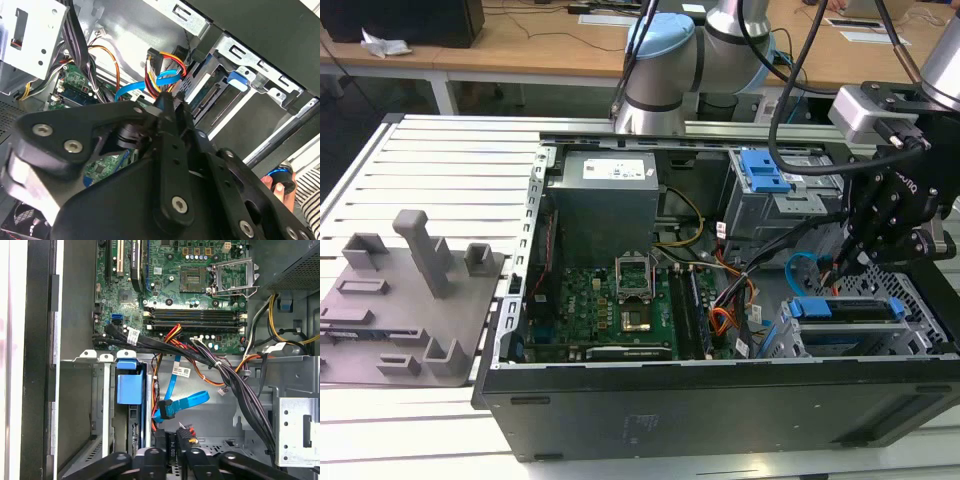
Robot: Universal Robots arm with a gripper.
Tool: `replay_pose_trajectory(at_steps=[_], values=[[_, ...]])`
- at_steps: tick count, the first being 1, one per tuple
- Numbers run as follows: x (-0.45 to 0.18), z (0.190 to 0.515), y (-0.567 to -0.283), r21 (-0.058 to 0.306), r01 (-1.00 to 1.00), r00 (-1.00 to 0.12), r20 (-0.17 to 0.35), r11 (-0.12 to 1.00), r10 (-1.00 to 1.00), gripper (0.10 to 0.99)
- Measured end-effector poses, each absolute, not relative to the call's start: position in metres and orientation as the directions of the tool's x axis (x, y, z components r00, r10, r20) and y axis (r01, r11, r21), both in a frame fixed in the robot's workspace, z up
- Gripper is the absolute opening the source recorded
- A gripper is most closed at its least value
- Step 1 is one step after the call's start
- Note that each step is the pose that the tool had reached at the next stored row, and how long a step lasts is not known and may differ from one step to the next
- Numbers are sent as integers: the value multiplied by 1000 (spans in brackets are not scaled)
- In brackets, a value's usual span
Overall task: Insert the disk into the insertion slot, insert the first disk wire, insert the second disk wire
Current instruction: 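Insert the first disk wire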
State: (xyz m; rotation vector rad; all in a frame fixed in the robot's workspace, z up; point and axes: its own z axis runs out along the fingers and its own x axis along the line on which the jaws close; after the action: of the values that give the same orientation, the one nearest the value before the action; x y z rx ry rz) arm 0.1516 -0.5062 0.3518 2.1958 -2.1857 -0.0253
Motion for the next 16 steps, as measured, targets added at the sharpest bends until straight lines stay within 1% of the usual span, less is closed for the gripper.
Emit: replay_pose_trajectory(at_steps=[1,9,16], values=[[152,352,-506,42,-999,5,19,-4,-1000,169],[152,352,-507,42,-999,5,20,-4,-1000,169],[152,352,-528,42,-999,5,19,-4,-1000,169]])
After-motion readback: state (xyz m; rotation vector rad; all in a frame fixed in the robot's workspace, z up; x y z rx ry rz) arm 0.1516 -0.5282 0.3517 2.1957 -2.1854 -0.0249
